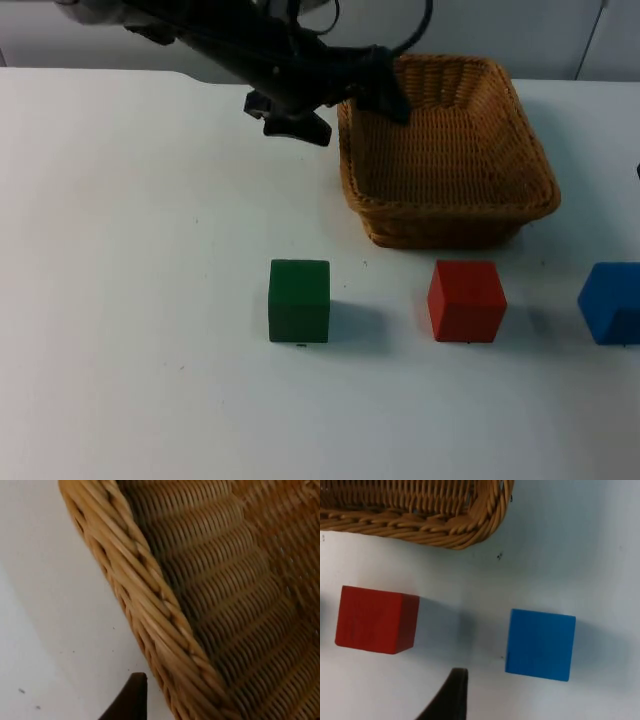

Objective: Pick up the basket with the left hand and place the blue cube into the basket with the right hand.

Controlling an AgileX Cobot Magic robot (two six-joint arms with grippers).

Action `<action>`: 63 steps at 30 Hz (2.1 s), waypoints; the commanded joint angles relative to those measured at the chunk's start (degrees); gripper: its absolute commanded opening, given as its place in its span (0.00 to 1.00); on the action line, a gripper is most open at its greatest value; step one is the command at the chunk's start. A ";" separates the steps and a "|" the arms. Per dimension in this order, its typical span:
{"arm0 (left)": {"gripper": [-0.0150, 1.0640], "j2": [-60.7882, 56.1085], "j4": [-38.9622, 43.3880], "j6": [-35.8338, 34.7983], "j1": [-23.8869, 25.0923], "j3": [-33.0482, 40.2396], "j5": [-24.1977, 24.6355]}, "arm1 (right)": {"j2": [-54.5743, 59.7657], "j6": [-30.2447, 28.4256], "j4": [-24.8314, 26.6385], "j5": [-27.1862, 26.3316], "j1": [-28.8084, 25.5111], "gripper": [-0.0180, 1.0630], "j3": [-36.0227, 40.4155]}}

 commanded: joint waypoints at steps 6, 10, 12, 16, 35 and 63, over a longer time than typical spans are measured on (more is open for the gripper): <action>0.98 2.63 0.16 -0.42 -1.86 -0.79 -0.15 | -0.02 -0.40 0.20 -0.12 0.28 0.97 -0.58; 0.98 3.27 0.28 -0.42 -1.86 -0.79 -0.57 | -0.02 -0.40 0.98 -0.52 0.28 0.97 -0.58; 0.98 3.41 0.04 -0.52 -1.86 -0.79 -1.25 | -0.02 -0.40 0.98 -0.70 0.28 0.97 -0.58; 0.90 3.41 -0.72 -0.65 -1.86 -0.79 -2.15 | -0.02 -0.40 0.98 -1.61 0.28 0.97 -0.58; 0.50 3.82 -1.24 -0.47 -2.98 -0.79 -5.53 | -0.02 -0.40 0.88 -4.64 0.28 0.97 -0.58; 0.01 3.48 -11.88 -1.35 -3.09 -2.45 -18.62 | -0.02 -0.40 0.88 -5.45 0.28 0.97 -0.58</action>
